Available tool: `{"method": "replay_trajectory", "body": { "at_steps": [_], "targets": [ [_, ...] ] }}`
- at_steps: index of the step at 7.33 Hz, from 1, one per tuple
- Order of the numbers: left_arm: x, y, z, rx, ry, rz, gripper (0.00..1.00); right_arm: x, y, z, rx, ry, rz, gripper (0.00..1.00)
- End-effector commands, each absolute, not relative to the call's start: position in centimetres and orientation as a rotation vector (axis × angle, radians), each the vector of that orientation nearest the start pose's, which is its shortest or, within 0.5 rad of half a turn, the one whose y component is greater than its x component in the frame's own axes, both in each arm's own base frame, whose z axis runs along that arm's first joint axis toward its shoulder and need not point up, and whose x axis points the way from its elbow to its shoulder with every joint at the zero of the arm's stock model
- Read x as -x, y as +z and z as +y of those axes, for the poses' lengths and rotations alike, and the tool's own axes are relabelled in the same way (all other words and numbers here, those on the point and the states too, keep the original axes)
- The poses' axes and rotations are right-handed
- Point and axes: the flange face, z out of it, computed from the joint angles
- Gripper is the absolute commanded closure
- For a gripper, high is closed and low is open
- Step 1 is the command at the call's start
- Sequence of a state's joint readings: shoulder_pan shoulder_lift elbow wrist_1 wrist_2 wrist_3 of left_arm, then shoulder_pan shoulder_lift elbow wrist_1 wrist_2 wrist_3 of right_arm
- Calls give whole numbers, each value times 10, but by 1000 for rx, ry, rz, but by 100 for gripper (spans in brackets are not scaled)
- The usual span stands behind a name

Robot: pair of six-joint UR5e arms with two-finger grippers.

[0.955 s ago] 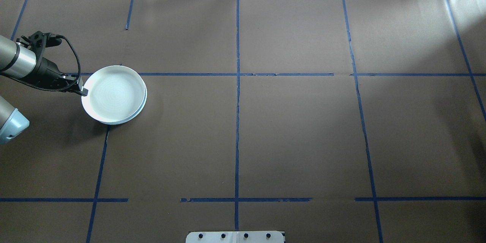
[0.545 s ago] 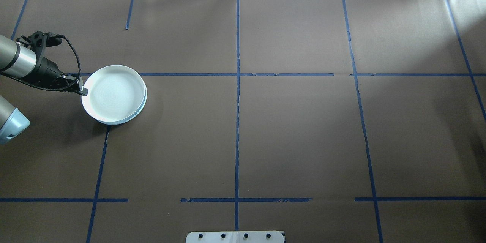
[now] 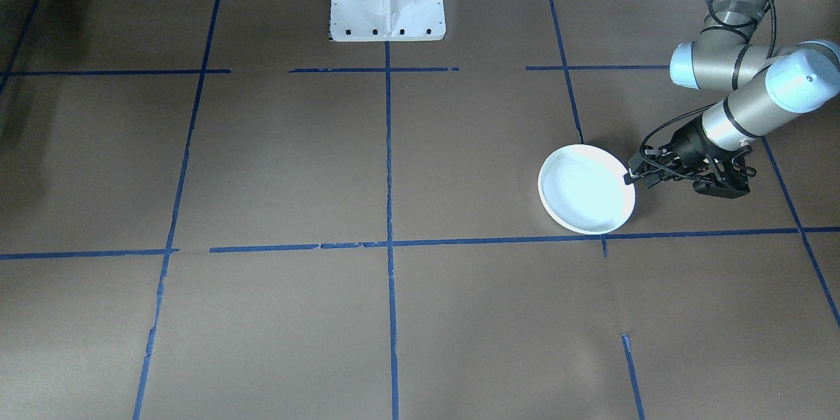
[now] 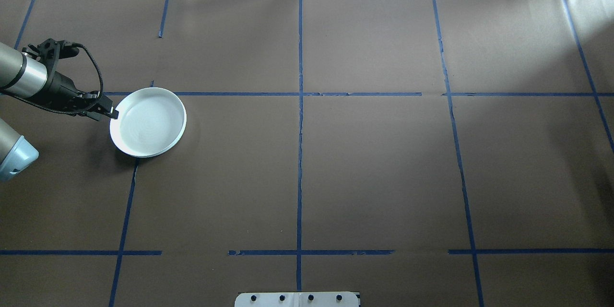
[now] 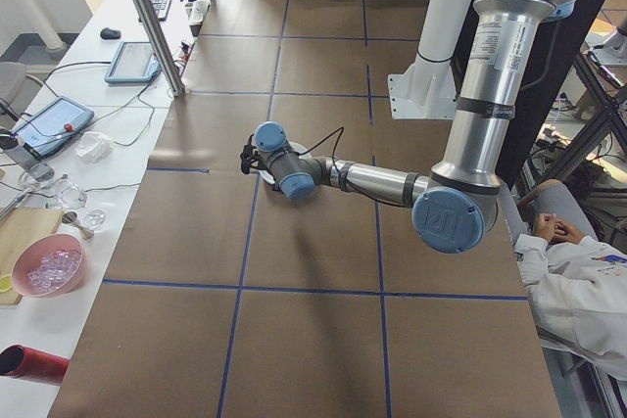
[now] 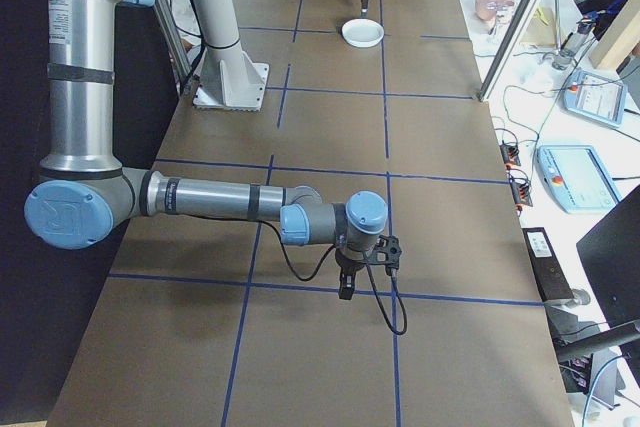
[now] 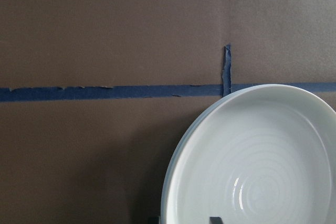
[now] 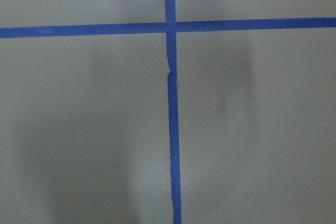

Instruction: Stack plate in center

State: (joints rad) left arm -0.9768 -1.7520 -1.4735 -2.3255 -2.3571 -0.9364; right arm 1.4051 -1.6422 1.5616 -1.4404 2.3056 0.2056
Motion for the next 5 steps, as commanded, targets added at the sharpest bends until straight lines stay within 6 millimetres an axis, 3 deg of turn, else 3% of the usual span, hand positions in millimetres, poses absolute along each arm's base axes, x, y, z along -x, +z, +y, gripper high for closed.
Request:
{"method": "replay_trajectory", "body": {
  "at_steps": [1,4,5],
  "targets": [
    [-251,523,-534,-95,-7,1068,21,11,686,-469,88,19,-731,0],
    [-162,555,-569,-212,231,903,14,11,686,-469,88,19,-731,0],
    [-138,566,-575,-202,244,867,0,11,687,-468,90,20,-731,0]
  ]
}}
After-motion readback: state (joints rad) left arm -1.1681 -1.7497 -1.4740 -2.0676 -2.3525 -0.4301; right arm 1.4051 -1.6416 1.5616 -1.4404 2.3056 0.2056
